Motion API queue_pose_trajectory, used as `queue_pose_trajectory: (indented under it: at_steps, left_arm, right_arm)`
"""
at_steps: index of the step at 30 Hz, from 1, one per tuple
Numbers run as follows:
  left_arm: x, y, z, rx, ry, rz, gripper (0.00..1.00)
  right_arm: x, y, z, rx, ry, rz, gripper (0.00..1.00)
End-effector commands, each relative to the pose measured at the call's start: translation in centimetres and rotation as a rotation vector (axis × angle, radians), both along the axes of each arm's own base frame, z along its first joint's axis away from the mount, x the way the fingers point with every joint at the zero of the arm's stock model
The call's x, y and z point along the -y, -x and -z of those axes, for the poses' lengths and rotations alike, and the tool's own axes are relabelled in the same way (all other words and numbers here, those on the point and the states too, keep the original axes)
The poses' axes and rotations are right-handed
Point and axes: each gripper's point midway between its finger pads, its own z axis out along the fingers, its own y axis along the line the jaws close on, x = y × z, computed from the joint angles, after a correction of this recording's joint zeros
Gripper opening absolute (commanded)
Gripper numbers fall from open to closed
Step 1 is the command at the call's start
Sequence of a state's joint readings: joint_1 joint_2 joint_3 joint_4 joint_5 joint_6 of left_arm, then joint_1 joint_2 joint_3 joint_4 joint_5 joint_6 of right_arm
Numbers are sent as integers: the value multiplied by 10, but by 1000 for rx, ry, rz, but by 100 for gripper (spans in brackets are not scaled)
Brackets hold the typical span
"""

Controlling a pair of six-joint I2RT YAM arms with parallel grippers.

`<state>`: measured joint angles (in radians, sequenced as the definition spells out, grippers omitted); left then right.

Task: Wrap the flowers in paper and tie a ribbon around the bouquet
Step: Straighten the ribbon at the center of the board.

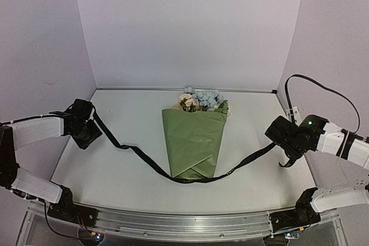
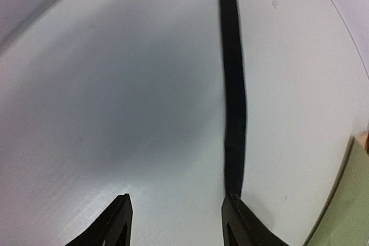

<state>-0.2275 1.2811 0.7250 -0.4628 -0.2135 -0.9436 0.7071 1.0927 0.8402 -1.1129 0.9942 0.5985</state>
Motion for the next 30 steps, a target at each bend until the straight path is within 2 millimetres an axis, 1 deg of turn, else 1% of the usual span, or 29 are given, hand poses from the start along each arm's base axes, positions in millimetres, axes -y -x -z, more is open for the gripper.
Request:
queue_pose_trajectory:
  at_steps: [1,4,7,11,13,16,22,25,27,30]
  left_arm:
    - [62,-8,-2,34,180,34,58]
    - [71,-3,4,38,260,-33,60]
    - [72,-2,10,30,308,-111,58]
    - [82,-15,8,33,335,-127,57]
    - [89,-21,11,9,319,-120,56]
    - [96,-26,20,-51,279,-126,54]
    - [96,-32,43,-123,210,-154,51]
    - [99,-30,55,-169,204,-155,49]
    - [100,-26,62,-194,207,-166,48]
    - [99,-22,67,-218,196,-176,48]
  right_arm:
    - [-1,-1,-3,21,-39,25,0]
    - [-1,0,-1,17,-38,27,0]
    - [0,1,0,21,-38,30,0]
    - [1,2,0,34,-49,34,0]
    - [1,3,1,39,-59,36,0]
    - [1,3,3,45,-72,35,0]
    - [-1,2,4,64,-102,36,0]
    - [0,3,4,69,-101,33,0]
    - [1,3,5,73,-104,32,0]
    - [1,4,5,85,-112,34,0]
